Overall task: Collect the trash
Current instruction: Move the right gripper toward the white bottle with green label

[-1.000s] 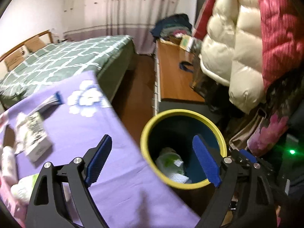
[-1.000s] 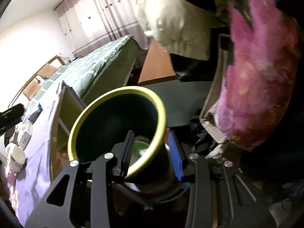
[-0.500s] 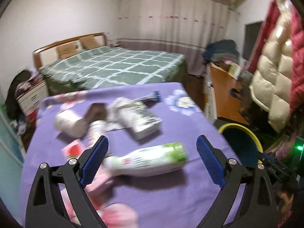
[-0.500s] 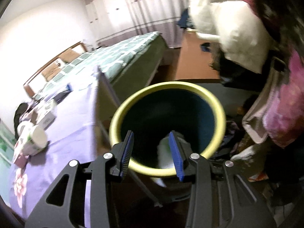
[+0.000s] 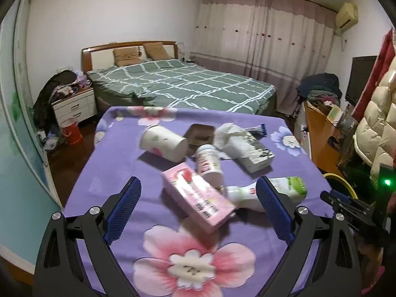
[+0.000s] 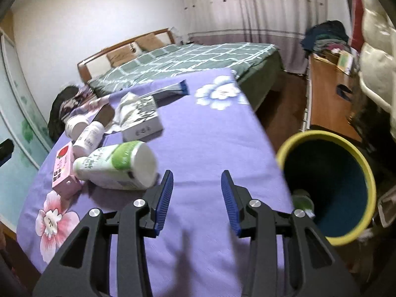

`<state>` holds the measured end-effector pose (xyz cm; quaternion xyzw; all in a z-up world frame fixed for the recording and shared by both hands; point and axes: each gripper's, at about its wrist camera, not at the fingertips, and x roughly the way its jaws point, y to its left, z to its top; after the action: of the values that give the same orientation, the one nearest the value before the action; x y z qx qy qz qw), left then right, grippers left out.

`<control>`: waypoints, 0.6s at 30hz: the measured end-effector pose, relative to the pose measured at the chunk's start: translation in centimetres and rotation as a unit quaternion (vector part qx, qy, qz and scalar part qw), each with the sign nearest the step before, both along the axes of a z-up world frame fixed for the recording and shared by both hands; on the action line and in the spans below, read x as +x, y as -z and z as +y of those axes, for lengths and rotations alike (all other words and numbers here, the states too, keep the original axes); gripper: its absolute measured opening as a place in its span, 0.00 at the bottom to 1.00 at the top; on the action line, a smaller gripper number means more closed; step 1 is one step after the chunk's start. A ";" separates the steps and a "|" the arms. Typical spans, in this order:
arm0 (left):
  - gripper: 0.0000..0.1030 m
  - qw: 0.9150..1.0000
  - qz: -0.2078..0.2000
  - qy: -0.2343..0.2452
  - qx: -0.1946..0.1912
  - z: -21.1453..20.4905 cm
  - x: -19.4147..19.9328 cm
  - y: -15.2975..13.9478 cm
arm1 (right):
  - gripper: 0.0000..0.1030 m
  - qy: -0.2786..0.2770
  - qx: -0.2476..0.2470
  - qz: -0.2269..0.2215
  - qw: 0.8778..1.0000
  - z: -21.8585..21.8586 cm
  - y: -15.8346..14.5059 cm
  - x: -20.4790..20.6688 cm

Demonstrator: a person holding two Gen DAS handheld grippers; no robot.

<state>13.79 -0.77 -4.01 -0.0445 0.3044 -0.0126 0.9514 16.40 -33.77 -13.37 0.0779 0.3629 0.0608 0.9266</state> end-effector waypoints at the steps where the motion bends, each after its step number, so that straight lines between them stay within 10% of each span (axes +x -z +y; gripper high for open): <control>1: 0.90 1.000 0.002 -0.005 -0.003 0.5 -0.2 0.2 | 0.38 -0.005 -0.002 0.004 1.000 0.4 0.1 0.5; 18: 0.90 0.998 0.022 -0.042 -0.029 4.3 0.2 2.7 | 0.38 -0.121 0.011 0.034 0.992 7.0 0.8 -1.7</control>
<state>14.02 3.57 -6.73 -0.0851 0.3230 0.0196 0.9424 14.69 -26.77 -14.17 0.0450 0.3999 0.1739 0.8988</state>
